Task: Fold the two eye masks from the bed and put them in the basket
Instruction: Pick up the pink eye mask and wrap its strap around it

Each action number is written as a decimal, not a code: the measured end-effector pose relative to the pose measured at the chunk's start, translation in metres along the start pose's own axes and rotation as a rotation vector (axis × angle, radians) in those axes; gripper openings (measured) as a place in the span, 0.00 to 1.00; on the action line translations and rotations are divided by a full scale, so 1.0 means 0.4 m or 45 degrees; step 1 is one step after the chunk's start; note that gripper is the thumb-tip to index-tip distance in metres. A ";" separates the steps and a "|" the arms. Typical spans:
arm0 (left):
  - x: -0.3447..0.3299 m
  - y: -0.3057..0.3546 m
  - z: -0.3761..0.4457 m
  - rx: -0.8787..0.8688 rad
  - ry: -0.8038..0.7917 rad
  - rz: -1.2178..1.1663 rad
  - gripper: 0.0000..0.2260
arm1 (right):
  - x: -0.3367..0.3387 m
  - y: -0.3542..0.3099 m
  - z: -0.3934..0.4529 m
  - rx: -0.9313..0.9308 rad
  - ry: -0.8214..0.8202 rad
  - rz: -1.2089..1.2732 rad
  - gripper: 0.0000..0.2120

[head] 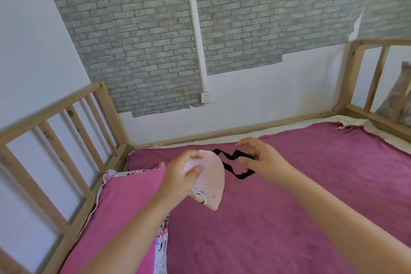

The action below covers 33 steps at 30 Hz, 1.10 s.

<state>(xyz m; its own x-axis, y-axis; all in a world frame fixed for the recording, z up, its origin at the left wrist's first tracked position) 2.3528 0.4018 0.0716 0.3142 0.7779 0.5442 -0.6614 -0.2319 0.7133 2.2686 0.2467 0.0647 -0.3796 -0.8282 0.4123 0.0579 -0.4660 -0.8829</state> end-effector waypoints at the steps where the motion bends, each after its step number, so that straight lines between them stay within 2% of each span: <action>1: 0.006 -0.004 0.000 0.015 0.031 -0.023 0.19 | -0.009 0.007 0.000 -0.014 -0.039 0.013 0.09; 4: 0.018 -0.014 -0.003 0.070 0.137 -0.175 0.20 | -0.051 0.018 -0.002 -0.040 -0.106 0.059 0.02; 9: -0.007 -0.007 -0.006 0.036 0.067 -0.078 0.16 | -0.086 0.013 0.005 -0.040 0.006 0.079 0.17; 14: -0.041 -0.009 -0.009 -0.053 -0.085 0.129 0.14 | -0.095 -0.003 0.009 -0.020 0.014 -0.018 0.18; 17: -0.052 -0.027 -0.008 0.001 -0.105 0.115 0.15 | -0.092 -0.001 0.014 -0.033 0.017 0.029 0.14; 21: -0.075 -0.028 -0.015 0.041 -0.208 0.107 0.21 | -0.085 0.017 0.010 -0.087 0.005 0.113 0.11; 24: -0.066 -0.028 -0.017 0.000 -0.168 0.033 0.19 | -0.043 0.028 0.011 -0.056 0.138 0.052 0.07; 26: -0.055 -0.048 -0.014 0.023 -0.143 0.003 0.16 | -0.005 0.047 0.008 -0.068 0.187 0.301 0.11; 29: -0.050 -0.089 -0.015 0.143 -0.195 -0.073 0.16 | 0.013 0.047 -0.005 0.008 0.024 0.722 0.12; 31: -0.062 -0.105 -0.018 0.193 -0.311 -0.045 0.17 | 0.006 0.005 -0.016 0.125 -0.148 1.087 0.09; 33: -0.083 -0.109 -0.029 0.203 -0.447 0.033 0.17 | 0.003 -0.024 -0.015 0.229 -0.193 1.401 0.11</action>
<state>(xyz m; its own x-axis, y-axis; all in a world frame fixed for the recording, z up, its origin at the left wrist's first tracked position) 2.3632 0.3929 0.0172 0.5311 0.5297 0.6613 -0.5667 -0.3582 0.7420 2.2622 0.2521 0.0723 0.0751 -0.8401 -0.5372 0.4291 0.5135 -0.7431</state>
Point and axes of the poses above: each hand's wrist, its own z-axis towards the middle knuckle, its own x-axis out of the back of the hand, y = z × x, the point moved 7 cm from there along z, towards the middle knuckle, and after that the axes turned 5 degrees about z, right-handed, at the moved point
